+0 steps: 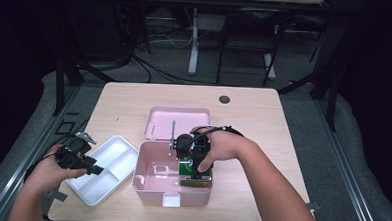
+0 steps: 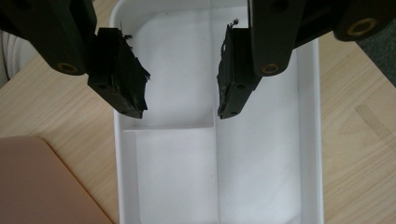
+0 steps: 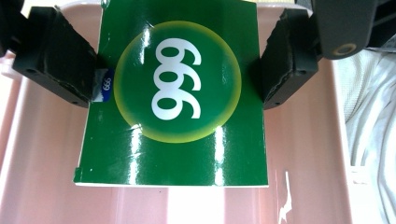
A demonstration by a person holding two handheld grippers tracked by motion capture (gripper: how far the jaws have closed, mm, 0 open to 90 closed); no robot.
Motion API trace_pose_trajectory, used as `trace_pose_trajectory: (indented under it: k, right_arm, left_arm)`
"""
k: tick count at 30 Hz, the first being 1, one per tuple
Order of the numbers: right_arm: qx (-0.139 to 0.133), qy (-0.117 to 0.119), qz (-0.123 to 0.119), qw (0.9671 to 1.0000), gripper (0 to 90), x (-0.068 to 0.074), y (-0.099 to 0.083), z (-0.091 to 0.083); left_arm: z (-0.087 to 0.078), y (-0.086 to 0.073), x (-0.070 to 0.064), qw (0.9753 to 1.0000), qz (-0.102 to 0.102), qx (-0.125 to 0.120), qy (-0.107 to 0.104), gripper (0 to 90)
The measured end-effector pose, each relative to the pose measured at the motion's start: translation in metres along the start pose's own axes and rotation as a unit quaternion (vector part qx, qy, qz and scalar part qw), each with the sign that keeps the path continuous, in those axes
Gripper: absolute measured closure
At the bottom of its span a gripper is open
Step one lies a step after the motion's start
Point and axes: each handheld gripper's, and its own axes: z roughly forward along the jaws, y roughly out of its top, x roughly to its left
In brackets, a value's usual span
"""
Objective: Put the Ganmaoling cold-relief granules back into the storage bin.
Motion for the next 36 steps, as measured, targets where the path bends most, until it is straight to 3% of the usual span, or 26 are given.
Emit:
trace_pose_trajectory:
  k: [18, 26, 36]
  right_arm:
    - [0.003, 0.002, 0.01, 0.9999, 16.4, -0.005, -0.004, 0.021]
    - [0.002, 0.013, 0.013, 0.9998, 16.3, -0.006, -0.005, 0.031]
    - [0.006, 0.013, 0.013, 0.9998, 16.2, -0.007, -0.005, 0.036]
  left_arm:
    - [0.001, 0.001, -0.001, 1.0, 0.0, 0.002, 0.0, 51.5]
    - [0.002, 0.001, -0.001, 1.0, 0.002, 0.004, 0.0, 51.5]
    - [0.001, 0.001, -0.001, 1.0, 0.003, 0.002, 0.0, 51.5]
